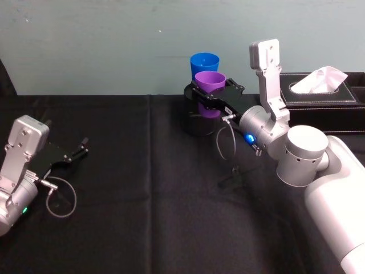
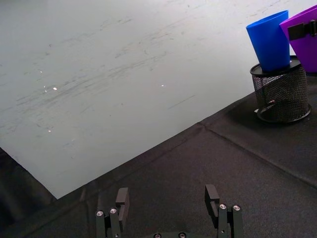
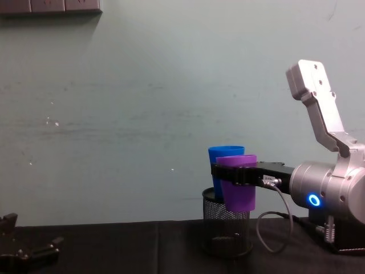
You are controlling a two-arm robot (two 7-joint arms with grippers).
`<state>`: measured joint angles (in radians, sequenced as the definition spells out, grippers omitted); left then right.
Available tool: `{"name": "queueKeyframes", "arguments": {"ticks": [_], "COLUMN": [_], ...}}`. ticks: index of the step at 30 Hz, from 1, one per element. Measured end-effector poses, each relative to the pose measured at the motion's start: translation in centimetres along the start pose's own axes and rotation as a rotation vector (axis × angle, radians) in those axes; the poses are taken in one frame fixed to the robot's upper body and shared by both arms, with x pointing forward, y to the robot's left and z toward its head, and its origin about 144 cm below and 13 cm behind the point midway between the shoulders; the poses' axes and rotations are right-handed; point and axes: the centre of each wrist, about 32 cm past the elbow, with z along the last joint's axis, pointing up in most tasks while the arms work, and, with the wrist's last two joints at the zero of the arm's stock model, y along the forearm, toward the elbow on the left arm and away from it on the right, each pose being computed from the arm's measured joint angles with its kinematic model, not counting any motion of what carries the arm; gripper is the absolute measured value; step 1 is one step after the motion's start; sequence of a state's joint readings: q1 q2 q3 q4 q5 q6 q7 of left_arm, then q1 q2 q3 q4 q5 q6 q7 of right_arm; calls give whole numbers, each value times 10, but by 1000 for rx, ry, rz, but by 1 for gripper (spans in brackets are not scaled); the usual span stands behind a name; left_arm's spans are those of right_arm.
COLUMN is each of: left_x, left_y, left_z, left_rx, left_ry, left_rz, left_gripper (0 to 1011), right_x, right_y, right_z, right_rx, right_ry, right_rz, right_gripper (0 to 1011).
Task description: Pick up one cup with a gripper and tap it against the other cup.
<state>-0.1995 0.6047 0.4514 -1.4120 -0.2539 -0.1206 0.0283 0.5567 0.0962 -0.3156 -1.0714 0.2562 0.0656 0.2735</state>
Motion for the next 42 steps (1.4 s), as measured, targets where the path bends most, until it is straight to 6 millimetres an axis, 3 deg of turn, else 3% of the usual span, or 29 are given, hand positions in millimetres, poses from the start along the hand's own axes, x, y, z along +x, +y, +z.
{"name": "queueKeyframes", "arguments": {"ticks": [42], "left_x": [0], "left_y": [0], "left_z": [0], "left_rx": [0], "left_ry": [0], "left_rz": [0], "left_gripper": [1000], "right_x": [0], "right_y": [0], "right_z": [0], "right_rx": [0], "right_ry": [0], "right_rz": [0], "right_gripper": [738]}}
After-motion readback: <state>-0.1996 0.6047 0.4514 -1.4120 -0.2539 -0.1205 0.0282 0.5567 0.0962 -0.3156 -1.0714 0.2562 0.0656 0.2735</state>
